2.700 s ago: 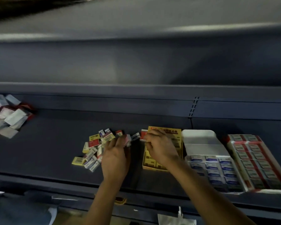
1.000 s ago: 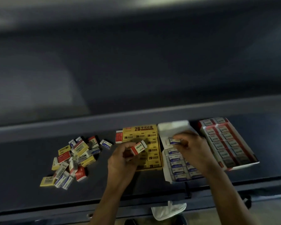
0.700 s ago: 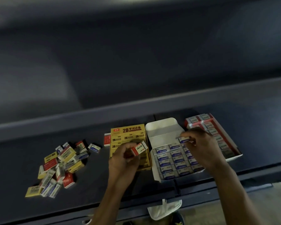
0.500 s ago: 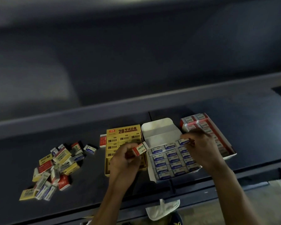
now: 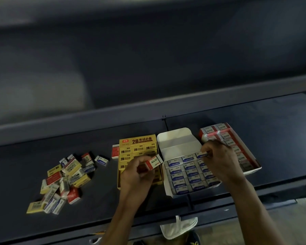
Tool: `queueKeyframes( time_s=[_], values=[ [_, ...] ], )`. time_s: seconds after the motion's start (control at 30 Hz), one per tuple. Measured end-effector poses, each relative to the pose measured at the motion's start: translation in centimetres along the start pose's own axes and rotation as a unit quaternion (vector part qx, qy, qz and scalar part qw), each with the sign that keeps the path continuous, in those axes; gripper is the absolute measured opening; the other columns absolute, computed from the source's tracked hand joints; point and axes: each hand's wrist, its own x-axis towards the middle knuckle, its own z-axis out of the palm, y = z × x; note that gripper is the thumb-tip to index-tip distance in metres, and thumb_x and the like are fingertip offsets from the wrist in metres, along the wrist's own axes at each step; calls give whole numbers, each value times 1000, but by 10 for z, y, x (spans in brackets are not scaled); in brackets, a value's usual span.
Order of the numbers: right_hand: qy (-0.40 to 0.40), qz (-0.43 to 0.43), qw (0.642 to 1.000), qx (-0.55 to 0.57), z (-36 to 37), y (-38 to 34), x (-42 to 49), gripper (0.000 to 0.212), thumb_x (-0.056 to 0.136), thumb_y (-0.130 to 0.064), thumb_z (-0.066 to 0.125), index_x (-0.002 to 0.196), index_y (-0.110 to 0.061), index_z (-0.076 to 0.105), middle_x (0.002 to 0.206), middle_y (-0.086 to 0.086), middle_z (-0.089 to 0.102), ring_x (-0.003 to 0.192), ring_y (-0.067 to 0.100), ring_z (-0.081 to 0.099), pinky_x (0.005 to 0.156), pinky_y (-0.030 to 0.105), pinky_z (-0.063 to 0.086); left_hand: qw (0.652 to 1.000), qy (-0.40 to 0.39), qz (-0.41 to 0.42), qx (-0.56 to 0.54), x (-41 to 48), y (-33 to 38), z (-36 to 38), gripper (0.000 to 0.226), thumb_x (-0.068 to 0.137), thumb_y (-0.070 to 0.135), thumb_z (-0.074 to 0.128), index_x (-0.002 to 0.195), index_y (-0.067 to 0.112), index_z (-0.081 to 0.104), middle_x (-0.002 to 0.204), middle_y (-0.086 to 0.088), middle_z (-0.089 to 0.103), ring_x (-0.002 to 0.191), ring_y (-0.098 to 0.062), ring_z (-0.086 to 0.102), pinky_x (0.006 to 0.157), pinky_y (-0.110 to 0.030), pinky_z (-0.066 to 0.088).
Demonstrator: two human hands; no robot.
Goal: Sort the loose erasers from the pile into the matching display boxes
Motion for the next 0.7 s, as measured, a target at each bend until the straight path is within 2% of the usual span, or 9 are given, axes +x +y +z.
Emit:
queueKeyframes(
  time_s=[0.13,0.3,0.43,0.57,0.7],
  values=[
    [3,1,1000,-27,2,-2,-2,16,84,-7,64,69,-11,68,74,1,68,55,6,50,48,7,25,1000,2,11,3,-2,-1,-2,38,81,0,68,93,35,61,97,18,66,86,11,61,68,-7,48],
    [-19,10,999,-45,-5,-4,-1,22,89,-10,56,72,-12,70,74,0,68,55,7,56,47,10,33,1000,-7,-2,-15,-4,0,-6,39,83,-3,64,93,35,60,96,19,64,86,13,61,63,-6,47],
    [-5,30,998,-57,-3,-8,2,24,90,-7,54,72,-10,71,74,3,68,58,14,59,48,11,32,1000,-10,-4,-17,-3,-1,-7,40,83,-4,64,93,35,60,98,19,64,88,12,61,65,-7,47],
    [-11,32,998,-52,-2,-8,5,25,91,-10,54,71,-13,69,72,-2,64,55,7,53,47,10,27,1000,-11,1,-3,-4,-2,-9,42,82,-2,65,93,37,59,99,21,62,90,15,59,67,-5,47],
    [-13,27,998,-58,-1,-3,2,24,90,-11,57,69,-12,69,70,-1,66,55,9,56,48,10,32,1000,-5,12,-18,-7,0,-8,40,81,-3,66,94,34,61,97,20,64,90,14,59,68,-4,46]
  ],
)
